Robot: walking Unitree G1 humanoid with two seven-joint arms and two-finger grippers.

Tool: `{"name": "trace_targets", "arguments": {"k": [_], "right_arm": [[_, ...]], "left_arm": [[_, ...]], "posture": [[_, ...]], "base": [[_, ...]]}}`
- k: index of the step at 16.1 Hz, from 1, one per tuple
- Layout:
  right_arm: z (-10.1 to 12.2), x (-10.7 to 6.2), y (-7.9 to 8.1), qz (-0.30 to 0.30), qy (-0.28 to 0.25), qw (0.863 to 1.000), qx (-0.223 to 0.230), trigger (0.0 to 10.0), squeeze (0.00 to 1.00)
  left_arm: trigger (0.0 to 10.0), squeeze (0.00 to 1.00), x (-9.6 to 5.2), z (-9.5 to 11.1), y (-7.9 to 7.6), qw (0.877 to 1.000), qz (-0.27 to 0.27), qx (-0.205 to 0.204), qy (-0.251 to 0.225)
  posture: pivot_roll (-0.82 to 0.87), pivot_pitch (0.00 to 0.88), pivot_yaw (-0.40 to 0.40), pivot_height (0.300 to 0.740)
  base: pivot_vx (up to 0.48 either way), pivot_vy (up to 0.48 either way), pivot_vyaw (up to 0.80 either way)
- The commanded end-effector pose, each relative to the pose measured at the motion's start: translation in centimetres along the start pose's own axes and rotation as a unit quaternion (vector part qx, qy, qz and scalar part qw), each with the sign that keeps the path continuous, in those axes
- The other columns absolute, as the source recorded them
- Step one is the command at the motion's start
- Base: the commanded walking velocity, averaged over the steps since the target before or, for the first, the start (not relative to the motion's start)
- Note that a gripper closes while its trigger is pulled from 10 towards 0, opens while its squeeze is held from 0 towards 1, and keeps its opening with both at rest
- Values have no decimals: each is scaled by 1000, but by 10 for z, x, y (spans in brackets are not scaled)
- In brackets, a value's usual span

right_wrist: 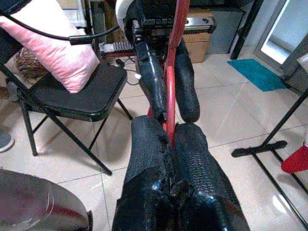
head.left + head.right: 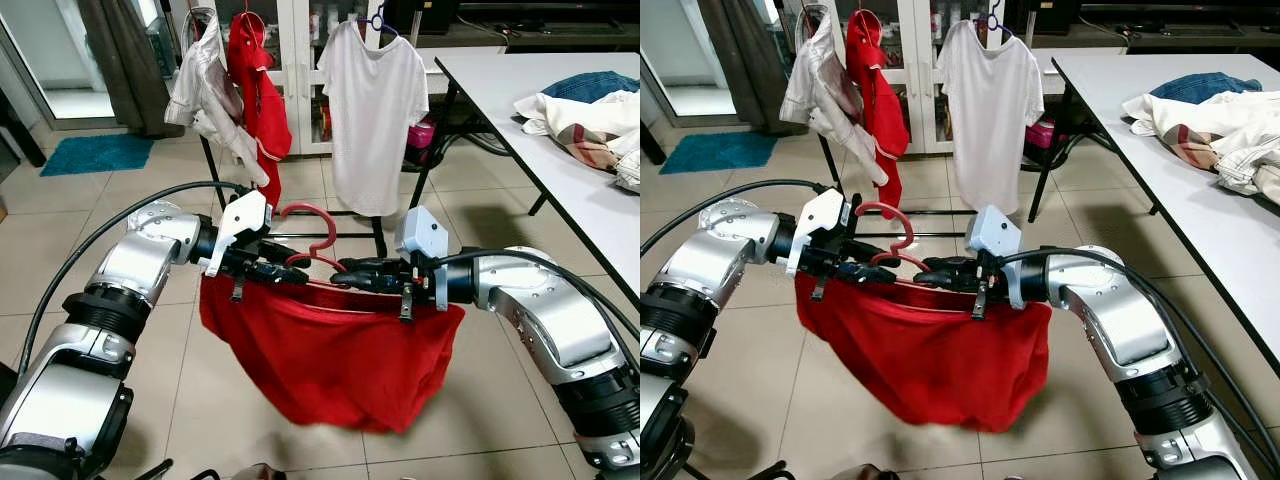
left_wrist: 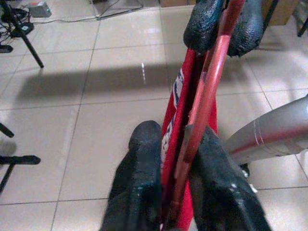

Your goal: Hang hanger

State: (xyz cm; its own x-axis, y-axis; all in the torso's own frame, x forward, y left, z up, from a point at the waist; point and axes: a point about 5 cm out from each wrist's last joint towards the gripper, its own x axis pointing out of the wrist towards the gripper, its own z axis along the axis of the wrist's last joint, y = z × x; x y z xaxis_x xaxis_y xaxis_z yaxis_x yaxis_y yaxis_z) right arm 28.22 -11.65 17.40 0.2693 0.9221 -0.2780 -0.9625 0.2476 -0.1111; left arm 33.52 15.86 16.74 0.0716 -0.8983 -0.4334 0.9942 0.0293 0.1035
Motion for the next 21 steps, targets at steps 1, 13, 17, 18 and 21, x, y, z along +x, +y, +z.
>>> {"name": "trace_targets", "arguments": {"k": [1, 13, 17, 18, 21], "right_arm": [[8, -2, 2, 3, -21, 1000, -17, 10000, 0], [-2, -26, -45, -234, -25, 970, 62, 10000, 1000], [-36, -19, -34, -283, 51, 943, 166, 10000, 1000], [-41, -14, -32, -285, 58, 940, 179, 10000, 1000], [-50, 5, -31, -330, 50, 908, 254, 10000, 0]], "left_arm": [[0, 0, -2, 1, 2, 1000, 3, 4, 9], [0, 0, 0, -22, 13, 984, 172, -41, 29], [0, 0, 4, -20, 13, 979, 197, -60, -10], [0, 0, 5, -20, 13, 978, 198, -61, -10], [0, 0, 7, -21, 12, 978, 197, -64, -12]], "posture": [[-134, 0, 79, 740], [-136, 0, 71, 740], [-143, 0, 72, 740], [-143, 0, 72, 740], [-143, 0, 77, 740]], "base": [[0, 0, 0], [0, 0, 0], [0, 0, 0], [0, 0, 0], [0, 0, 0]]}}
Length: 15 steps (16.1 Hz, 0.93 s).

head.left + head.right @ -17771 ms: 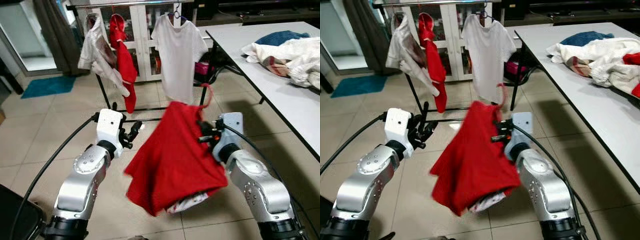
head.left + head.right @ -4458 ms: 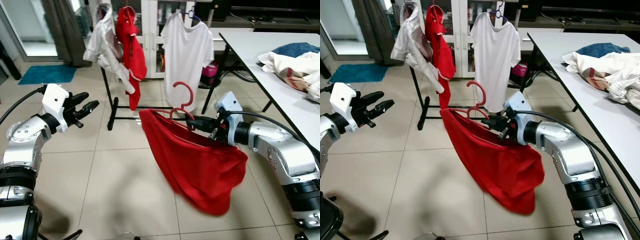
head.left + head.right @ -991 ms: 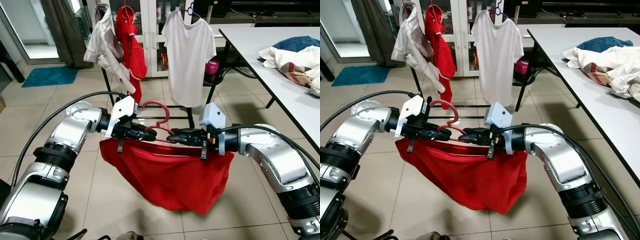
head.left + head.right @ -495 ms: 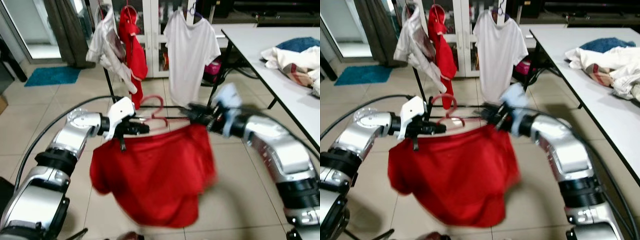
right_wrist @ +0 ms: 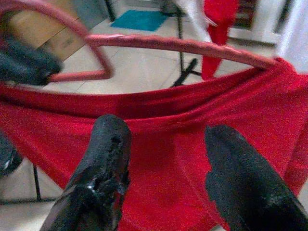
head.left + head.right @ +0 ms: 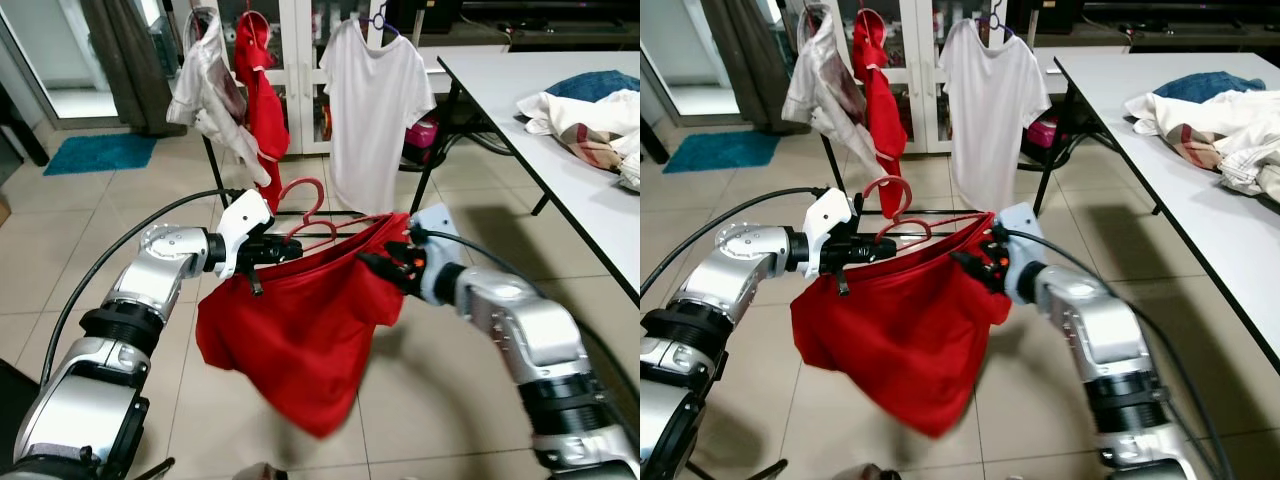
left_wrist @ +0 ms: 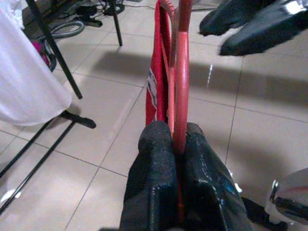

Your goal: Hang hanger

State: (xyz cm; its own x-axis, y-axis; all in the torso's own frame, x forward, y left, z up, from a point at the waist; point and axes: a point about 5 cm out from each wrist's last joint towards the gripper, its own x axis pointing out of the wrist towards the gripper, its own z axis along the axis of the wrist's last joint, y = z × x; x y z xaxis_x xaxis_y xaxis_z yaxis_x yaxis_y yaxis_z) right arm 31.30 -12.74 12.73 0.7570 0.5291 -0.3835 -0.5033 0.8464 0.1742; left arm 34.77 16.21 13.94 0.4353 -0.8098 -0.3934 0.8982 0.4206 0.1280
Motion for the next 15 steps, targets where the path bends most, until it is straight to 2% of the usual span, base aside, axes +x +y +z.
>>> {"name": "trace_targets", "arguments": {"k": [1, 4, 8, 13, 14, 15], "right_arm": [[1, 0, -10, -42, 4, 999, 26, 10000, 0], [2, 10, -8, -48, -12, 994, 101, 10000, 0], [1, 16, -10, -73, -6, 990, 124, 10000, 0], [2, 22, -16, -92, -3, 988, 123, 10000, 0], [1, 22, -17, -98, -1, 987, 124, 8471, 0], [0, 22, -19, -99, 1, 987, 126, 3961, 0]], "left_arm": [[0, 0, -2, 7, 2, 1000, 6, 6, -17], [0, 0, -1, 8, -1, 1000, -1, 5, -20], [0, 0, -2, 10, -5, 1000, -20, 3, -24], [0, 0, -6, 12, -9, 999, -40, 4, -22], [0, 0, -7, 12, -8, 999, -36, 5, -21], [0, 0, -8, 12, -7, 999, -33, 4, -20]], "posture": [[-143, 0, 78, 740], [-137, 0, 73, 740], [-131, 0, 68, 740], [-122, 0, 68, 740], [-119, 0, 66, 740], [-117, 0, 66, 740]], "base": [[0, 0, 0], [0, 0, 0], [0, 0, 0], [0, 0, 0], [0, 0, 0], [0, 0, 0]]}}
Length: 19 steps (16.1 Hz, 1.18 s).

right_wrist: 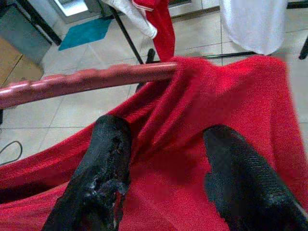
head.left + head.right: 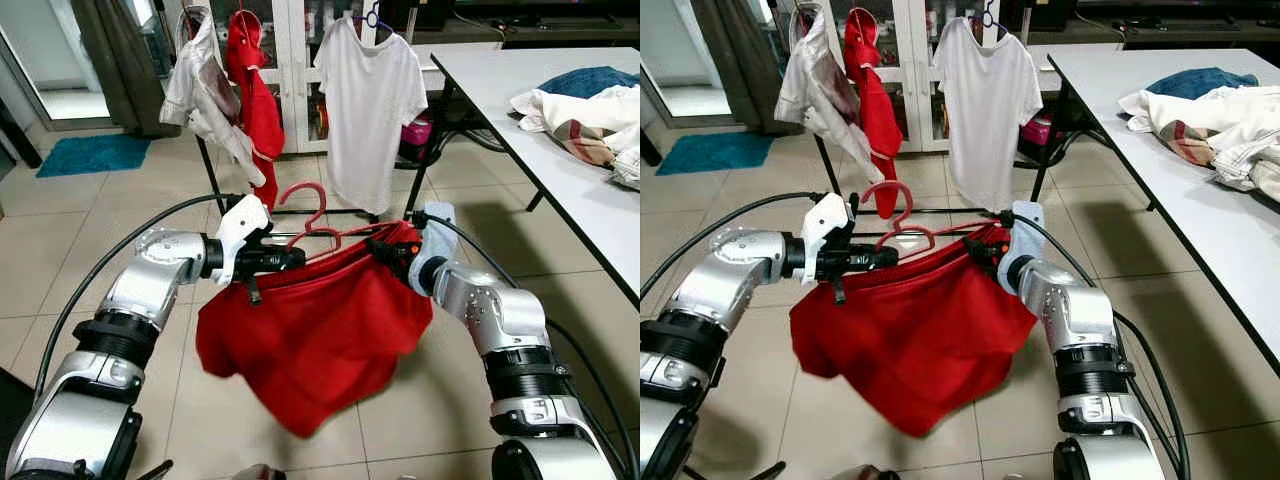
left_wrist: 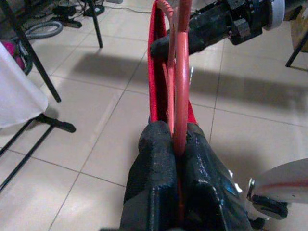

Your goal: Hang hanger

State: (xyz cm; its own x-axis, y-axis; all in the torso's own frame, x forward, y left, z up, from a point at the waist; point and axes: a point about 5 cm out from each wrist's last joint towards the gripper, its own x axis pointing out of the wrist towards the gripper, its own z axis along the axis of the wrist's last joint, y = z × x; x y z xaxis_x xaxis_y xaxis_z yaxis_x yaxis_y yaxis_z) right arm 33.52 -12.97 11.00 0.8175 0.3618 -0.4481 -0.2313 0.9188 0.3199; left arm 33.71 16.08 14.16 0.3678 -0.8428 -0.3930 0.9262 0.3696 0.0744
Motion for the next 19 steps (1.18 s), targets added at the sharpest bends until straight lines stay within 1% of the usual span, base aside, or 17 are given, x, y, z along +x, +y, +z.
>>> {"name": "trace_targets", "arguments": {"k": [1, 2, 5, 9, 15, 17, 19], "right_arm": [[6, 0, -2, -5, -9, 1000, 0, 2549, 0], [5, 1, -3, -6, -8, 1000, 1, 0, 0], [7, 1, -5, -5, -14, 1000, 4, 0, 0], [6, 1, -6, 2, -17, 1000, 4, 0, 0], [6, -1, -12, 3, -19, 1000, -3, 0, 0], [5, -3, -18, -1, -13, 1000, -18, 0, 0], [7, -6, -26, -10, -15, 1000, -21, 0, 0]], "left_arm": [[0, 0, -5, 11, 3, 1000, 5, 18, -15], [0, 0, -6, 11, 3, 1000, 6, 18, -14], [0, 0, -9, 11, 5, 1000, 12, 17, -12], [0, 0, -9, 13, 5, 1000, 10, 17, -11], [0, 0, -10, 13, 6, 1000, 11, 19, -6], [0, 0, -12, 11, 7, 1000, 14, 24, 3], [0, 0, -13, 9, 7, 999, 16, 28, 10]], "posture": [[-116, 0, 65, 740], [-115, 0, 66, 740], [-115, 0, 71, 740], [-112, 0, 74, 740], [-115, 0, 75, 740], [-115, 0, 73, 740], [-117, 0, 73, 740]], "base": [[0, 0, 0], [0, 0, 0], [0, 0, 0], [0, 0, 0], [0, 0, 0], [0, 0, 0], [0, 0, 0]]}}
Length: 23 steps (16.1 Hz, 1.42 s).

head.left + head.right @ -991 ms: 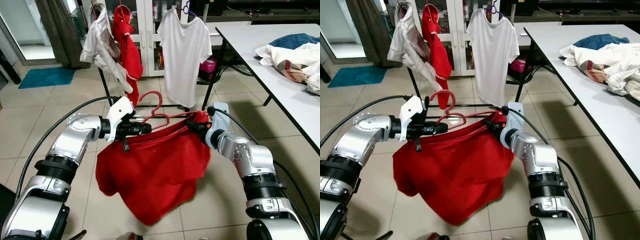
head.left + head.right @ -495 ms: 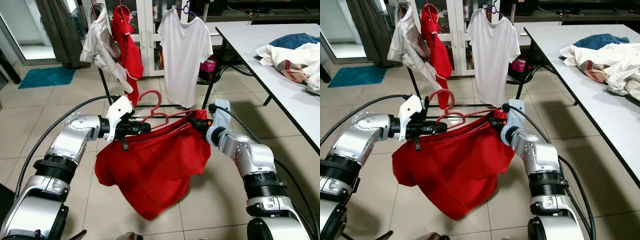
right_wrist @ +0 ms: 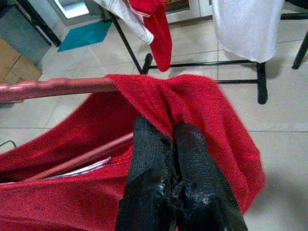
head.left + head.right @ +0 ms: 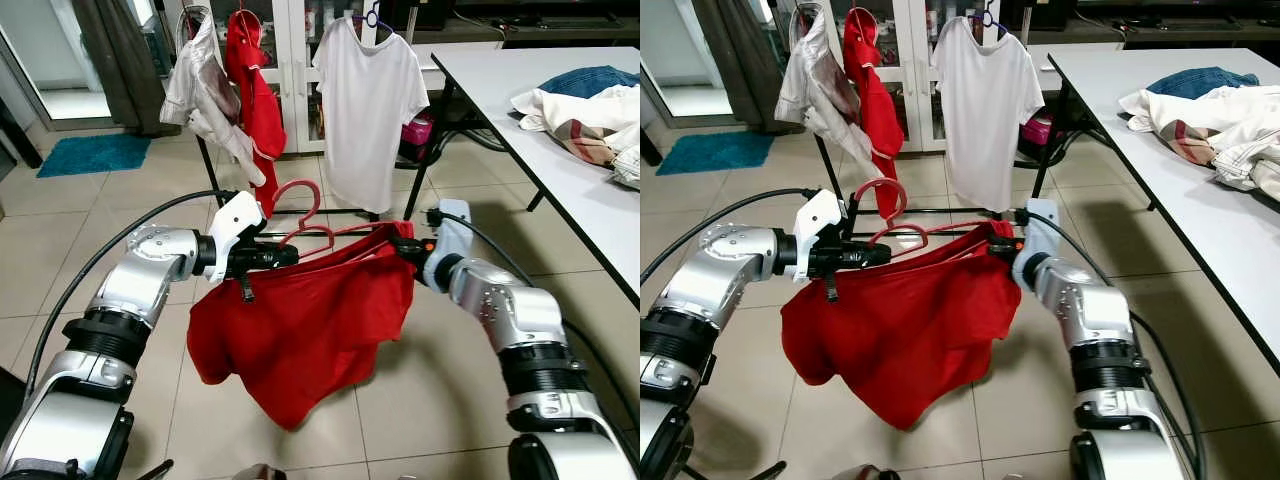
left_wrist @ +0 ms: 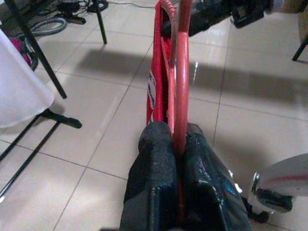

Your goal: Hang hanger

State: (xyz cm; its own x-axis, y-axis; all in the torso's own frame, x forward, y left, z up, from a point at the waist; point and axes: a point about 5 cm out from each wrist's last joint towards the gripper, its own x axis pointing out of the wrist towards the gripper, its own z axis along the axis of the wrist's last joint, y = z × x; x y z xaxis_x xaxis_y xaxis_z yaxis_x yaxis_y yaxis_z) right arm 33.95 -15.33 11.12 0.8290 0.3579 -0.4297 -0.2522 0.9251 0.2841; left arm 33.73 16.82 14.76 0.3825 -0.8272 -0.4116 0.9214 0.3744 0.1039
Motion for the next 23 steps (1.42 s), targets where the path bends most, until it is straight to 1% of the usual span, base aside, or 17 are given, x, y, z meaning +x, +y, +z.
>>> {"name": "trace_targets", "arguments": {"k": [1, 2, 4, 6, 7, 8, 9, 10, 14, 15, 16, 17, 19, 20, 21, 22, 23], "right_arm": [[4, -4, -12, -21, -6, 1000, -7, 0, 0], [5, -5, -14, -25, -7, 1000, -11, 0, 0], [10, -9, -24, -43, -6, 998, -52, 0, 0], [15, -12, -28, -49, -6, 996, -77, 0, 0], [18, -12, -30, -52, -7, 995, -89, 0, 0], [20, -12, -30, -50, -7, 994, -100, 0, 0], [22, -12, -28, -47, -6, 993, -111, 0, 0], [23, -11, -21, -27, -1, 991, -131, 0, 0], [17, -11, 1, 45, 27, 986, -161, 0, 0], [16, -11, 4, 55, 30, 983, -170, 1922, 0], [18, -11, 5, 55, 24, 983, -175, 10000, 0], [20, -11, 4, 57, 16, 984, -167, 10000, 1000], [23, -14, 6, 80, 10, 982, -171, 10000, 1000], [25, -16, 8, 94, 9, 979, -182, 10000, 1000], [26, -20, 12, 125, 6, 970, -210, 10000, 1000], [27, -21, 13, 132, 5, 968, -215, 10000, 1000], [30, -28, 17, 170, -2, 956, -240, 10000, 1000]], "left_arm": [[0, 0, -6, 3, 4, 1000, 7, 22, 15], [0, 0, -7, 1, 4, 999, 7, 26, 24], [0, 0, -10, -10, 3, 995, -3, 48, 83], [0, 0, -12, -17, 0, 991, -25, 55, 117], [0, 0, -11, -17, -1, 990, -33, 58, 121], [0, 0, -10, -15, -3, 991, -42, 58, 113], [0, 0, -9, -14, -5, 991, -50, 57, 111], [0, 0, -6, -13, -7, 990, -63, 62, 114], [0, 0, -2, -11, -7, 990, -59, 66, 109], [0, 0, -1, -10, -8, 991, -62, 64, 103], [0, 0, -1, -8, -10, 991, -71, 63, 96], [0, 0, -1, -8, -12, 991, -79, 62, 93], [0, 0, -2, -10, -13, 990, -80, 59, 95], [0, 0, -3, -11, -13, 990, -78, 59, 97], [0, 0, -4, -11, -13, 990, -77, 59, 98], [0, 0, -4, -11, -13, 990, -77, 59, 98], [0, 0, -4, -10, -14, 990, -79, 60, 98]], "posture": [[-120, 0, 73, 740], [-120, 0, 73, 740], [-122, 0, 73, 740], [-124, 0, 73, 740], [-124, 0, 72, 740], [-125, 0, 72, 740], [-125, 0, 72, 740], [-126, 0, 71, 740], [-129, 0, 65, 740], [-130, 0, 64, 740], [-129, 0, 63, 740], [-128, 0, 62, 740], [-126, 0, 59, 740], [-126, 0, 59, 740], [-125, 0, 58, 740], [-125, 0, 58, 740], [-124, 0, 56, 740]], "base": [[0, 0, 0], [0, 0, 0], [0, 0, 0], [0, 0, 0], [0, 0, 0], [0, 0, 0], [0, 0, 0], [0, 0, 0], [0, 0, 0], [0, 0, 0], [0, 0, 0], [0, 0, 0], [0, 0, 0], [0, 0, 0], [0, 0, 0], [0, 0, 0], [0, 0, 0]]}}
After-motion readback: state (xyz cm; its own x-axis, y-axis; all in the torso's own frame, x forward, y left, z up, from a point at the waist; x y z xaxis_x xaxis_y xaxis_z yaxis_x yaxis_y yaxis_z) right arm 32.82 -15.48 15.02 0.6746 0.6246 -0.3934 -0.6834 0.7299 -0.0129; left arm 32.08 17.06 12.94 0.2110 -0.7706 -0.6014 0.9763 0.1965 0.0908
